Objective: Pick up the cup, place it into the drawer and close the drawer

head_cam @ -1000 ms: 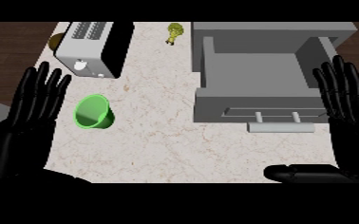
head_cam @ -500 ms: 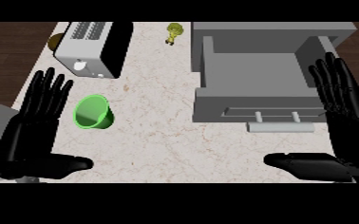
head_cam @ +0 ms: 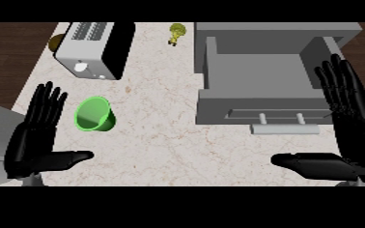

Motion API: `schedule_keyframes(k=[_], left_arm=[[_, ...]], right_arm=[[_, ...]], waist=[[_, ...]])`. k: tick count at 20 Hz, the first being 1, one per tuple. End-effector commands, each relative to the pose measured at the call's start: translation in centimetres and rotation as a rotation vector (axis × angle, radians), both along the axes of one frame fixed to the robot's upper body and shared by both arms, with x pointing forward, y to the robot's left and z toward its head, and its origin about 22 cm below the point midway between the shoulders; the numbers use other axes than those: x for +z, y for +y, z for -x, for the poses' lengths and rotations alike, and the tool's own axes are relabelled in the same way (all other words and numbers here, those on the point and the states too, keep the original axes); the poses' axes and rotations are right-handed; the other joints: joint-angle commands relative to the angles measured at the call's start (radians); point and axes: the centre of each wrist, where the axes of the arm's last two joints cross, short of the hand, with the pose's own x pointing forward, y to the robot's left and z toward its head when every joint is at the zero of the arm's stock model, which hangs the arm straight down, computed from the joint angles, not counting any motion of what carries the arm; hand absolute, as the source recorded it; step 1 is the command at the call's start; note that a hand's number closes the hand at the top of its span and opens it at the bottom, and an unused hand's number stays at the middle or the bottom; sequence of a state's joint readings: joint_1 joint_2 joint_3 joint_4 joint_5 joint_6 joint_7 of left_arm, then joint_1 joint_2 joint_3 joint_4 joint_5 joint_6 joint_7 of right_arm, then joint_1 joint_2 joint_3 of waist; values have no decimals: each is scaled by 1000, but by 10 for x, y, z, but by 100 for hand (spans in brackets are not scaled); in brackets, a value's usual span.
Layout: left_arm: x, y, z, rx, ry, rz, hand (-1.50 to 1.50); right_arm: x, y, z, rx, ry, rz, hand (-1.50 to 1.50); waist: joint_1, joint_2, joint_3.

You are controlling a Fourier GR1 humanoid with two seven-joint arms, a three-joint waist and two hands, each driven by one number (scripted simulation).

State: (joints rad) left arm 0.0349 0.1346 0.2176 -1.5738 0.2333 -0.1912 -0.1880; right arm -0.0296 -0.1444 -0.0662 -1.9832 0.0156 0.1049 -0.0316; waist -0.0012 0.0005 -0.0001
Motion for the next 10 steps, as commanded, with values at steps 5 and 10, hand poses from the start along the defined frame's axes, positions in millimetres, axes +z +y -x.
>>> schedule_keyframes(k=[5,10], left_arm=[[-52,31,-9,87,86,-59,-150],[-79,32,-14,86,132,-81,-150]], right_arm=[[0,-17,-2,0,-3,4,-150],[-2,-5,-8,13,-15,5,-150]], waist=[[-3,1,0],[-1,0,0]])
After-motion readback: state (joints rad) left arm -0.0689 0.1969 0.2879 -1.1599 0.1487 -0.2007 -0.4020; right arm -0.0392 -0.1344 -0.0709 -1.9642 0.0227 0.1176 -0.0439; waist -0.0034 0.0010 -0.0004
